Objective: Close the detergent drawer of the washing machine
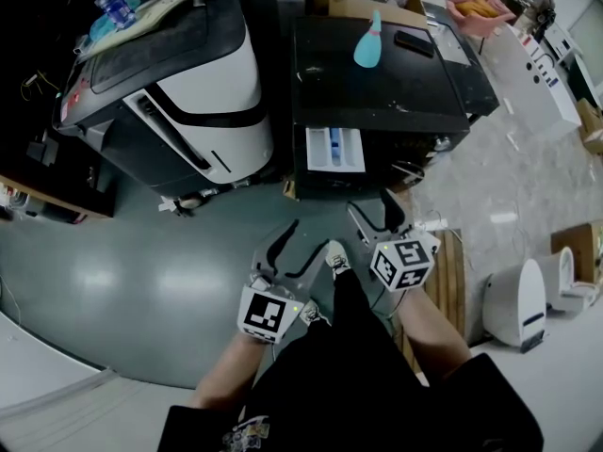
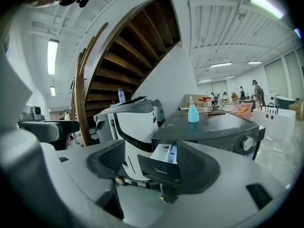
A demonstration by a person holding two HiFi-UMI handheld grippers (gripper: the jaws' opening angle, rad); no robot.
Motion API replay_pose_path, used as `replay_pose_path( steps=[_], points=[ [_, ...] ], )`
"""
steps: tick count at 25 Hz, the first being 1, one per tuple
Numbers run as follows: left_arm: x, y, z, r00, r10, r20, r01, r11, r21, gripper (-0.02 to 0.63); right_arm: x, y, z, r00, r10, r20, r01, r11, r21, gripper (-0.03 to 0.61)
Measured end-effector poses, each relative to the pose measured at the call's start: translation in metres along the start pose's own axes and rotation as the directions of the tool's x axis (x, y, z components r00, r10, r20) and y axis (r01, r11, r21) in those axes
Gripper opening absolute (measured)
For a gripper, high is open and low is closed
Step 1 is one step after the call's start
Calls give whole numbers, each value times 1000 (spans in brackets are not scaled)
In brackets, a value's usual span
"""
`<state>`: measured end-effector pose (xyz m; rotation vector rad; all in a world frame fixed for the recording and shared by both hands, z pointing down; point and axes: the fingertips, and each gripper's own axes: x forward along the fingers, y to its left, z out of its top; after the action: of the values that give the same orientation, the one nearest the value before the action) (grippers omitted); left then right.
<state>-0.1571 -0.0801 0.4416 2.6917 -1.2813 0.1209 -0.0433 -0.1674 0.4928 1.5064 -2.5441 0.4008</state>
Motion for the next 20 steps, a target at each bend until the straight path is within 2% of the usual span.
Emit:
replay_pose_path(
  steps=[7, 20],
  points=[
    [23, 5, -14, 1000, 19, -13, -19, 1000, 20, 231, 25, -26, -20, 999, -8, -37, 8, 1000, -2, 333],
    [88, 26, -38, 997, 25, -79, -27, 1000, -16, 230, 80, -83, -77, 983, -9, -183, 16, 999, 39, 324]
  ],
)
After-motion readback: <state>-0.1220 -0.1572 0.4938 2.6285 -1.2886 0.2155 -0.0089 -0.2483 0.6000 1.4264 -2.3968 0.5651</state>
